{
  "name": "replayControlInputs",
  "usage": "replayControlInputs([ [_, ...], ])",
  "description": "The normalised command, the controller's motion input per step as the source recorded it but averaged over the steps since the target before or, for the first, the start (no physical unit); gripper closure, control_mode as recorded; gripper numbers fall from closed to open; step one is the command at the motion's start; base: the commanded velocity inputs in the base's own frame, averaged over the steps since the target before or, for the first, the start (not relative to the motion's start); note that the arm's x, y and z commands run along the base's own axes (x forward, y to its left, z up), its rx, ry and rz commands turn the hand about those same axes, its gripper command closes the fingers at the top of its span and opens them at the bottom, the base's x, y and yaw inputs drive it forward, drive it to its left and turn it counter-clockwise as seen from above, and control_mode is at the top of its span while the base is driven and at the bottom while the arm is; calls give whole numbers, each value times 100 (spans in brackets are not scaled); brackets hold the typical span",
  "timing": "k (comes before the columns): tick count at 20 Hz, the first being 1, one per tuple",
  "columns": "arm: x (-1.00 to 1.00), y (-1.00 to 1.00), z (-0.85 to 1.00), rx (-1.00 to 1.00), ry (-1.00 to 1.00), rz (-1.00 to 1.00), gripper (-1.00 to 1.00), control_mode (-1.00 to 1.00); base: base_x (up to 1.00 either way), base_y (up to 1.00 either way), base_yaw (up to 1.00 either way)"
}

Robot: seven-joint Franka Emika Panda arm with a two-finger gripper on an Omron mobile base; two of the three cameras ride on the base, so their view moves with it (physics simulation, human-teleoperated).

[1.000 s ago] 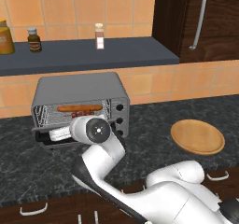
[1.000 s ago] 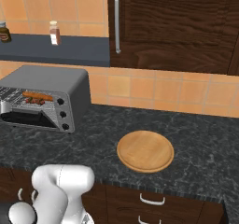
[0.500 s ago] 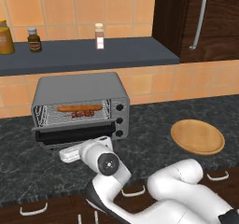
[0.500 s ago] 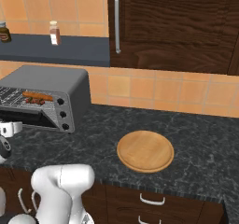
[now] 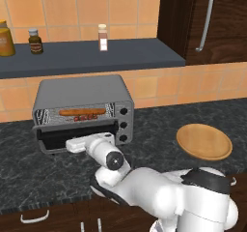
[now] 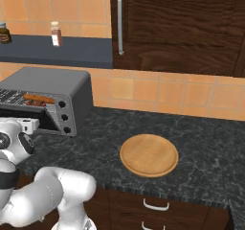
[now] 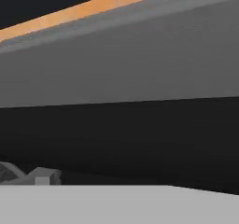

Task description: Pick up the kebab skewer and baguette bread, and place them inside the toaster oven. Close the toaster oven door and start by setting the timer.

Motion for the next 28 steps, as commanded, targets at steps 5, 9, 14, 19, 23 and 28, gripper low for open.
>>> replayControlInputs([
  [5, 70, 0, 0, 5, 0, -1, -100, -100, 0, 0, 0],
  [9, 33, 9, 0, 0, 1, -4, -100, -100, 0, 0, 0],
  [14, -32, -3, 14, 0, 2, -1, -100, -100, 0, 0, 0],
  [19, -22, -46, 41, 0, 13, -3, -100, -100, 0, 0, 0],
  [23, -17, -56, 23, 0, 28, -8, -100, -100, 0, 0, 0],
  [28, -12, -46, 0, 0, 21, -5, -100, -100, 0, 0, 0],
])
